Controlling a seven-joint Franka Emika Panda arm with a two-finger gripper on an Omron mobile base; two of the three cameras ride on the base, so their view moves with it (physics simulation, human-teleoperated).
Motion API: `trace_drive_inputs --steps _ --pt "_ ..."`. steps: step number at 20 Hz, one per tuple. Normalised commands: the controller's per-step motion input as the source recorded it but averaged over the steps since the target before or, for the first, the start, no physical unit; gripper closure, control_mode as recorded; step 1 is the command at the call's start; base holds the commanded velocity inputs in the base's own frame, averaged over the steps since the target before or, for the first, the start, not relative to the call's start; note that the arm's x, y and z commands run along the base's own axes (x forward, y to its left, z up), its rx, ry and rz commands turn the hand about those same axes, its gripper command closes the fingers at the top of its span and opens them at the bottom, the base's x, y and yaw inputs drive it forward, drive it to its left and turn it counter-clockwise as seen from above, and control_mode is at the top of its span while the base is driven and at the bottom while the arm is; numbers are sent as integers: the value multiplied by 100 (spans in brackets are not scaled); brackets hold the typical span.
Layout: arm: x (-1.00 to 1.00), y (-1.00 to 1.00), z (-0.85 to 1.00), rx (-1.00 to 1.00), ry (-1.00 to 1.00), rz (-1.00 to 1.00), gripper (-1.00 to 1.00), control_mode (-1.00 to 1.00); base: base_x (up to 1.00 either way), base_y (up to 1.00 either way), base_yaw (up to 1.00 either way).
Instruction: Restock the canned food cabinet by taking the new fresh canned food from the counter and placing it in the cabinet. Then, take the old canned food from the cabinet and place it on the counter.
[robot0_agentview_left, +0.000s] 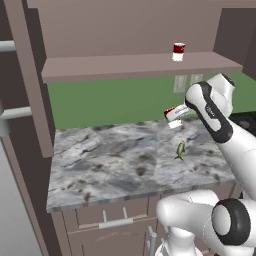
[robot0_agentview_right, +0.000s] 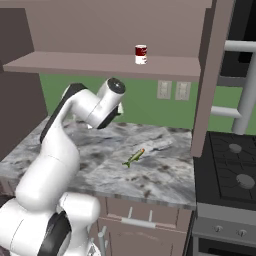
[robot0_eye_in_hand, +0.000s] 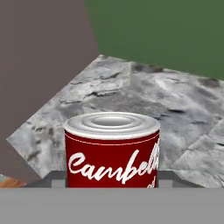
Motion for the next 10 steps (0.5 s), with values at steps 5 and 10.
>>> trace_drive_inputs --steps 5,10 --pt "23 -2 -100 13 30 33 100 -100 0 0 0" --pt "8 61 -100 23 -2 26 100 -100 0 0 0"
